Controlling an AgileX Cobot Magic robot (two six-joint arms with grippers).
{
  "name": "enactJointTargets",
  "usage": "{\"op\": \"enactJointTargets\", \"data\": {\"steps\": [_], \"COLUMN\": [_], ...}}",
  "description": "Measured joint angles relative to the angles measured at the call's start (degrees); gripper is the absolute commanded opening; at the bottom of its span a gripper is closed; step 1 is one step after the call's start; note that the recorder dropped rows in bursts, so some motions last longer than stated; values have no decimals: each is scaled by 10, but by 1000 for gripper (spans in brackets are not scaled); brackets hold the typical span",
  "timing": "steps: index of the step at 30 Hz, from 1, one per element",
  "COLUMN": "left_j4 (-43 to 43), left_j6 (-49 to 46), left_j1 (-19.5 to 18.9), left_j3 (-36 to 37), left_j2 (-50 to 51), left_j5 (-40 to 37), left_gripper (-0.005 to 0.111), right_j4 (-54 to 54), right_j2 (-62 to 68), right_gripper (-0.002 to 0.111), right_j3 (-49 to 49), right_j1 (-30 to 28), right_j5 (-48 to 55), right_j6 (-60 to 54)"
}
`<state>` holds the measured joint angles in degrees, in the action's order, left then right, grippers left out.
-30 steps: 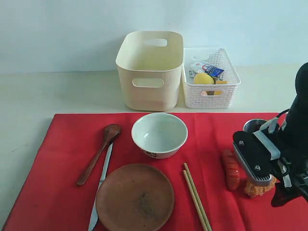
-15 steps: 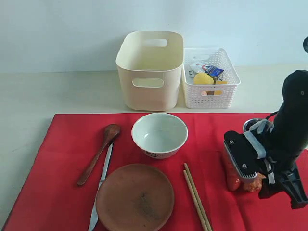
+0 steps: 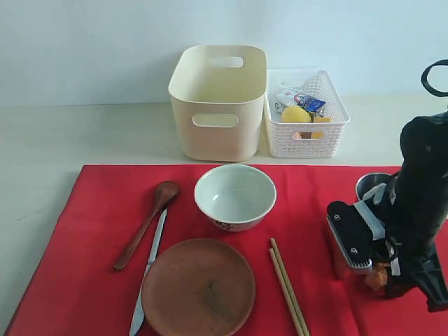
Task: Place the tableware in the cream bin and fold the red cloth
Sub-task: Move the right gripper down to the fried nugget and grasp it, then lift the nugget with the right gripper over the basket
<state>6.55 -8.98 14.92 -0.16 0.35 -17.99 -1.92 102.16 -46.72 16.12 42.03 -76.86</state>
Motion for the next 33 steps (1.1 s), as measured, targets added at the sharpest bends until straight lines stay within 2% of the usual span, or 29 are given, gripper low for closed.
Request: {"op": "enactJointTargets", "data": {"steps": [2, 9, 20, 27, 33], "left_j4": [0, 0, 0, 0, 0], "left_j6": [0, 0, 0, 0, 0], "left_j1": [0, 0, 0, 0, 0], "left_j3": [0, 0, 0, 0, 0], "left_j2": [0, 0, 0, 0, 0], "left_j5": [0, 0, 0, 0, 0], "left_gripper": [0, 0, 0, 0, 0], "right_j4": [-1, -2, 10, 75, 183], "right_j2": [2, 7, -51, -113, -162], "right_gripper": [0, 0, 0, 0, 0], "right_j3": [-4, -12, -13, -13, -13], "right_j1": [1, 1, 1, 1, 1], "right_j5": [22, 80, 79, 46, 10], "right_j6": [6, 23, 25, 25, 25]}}
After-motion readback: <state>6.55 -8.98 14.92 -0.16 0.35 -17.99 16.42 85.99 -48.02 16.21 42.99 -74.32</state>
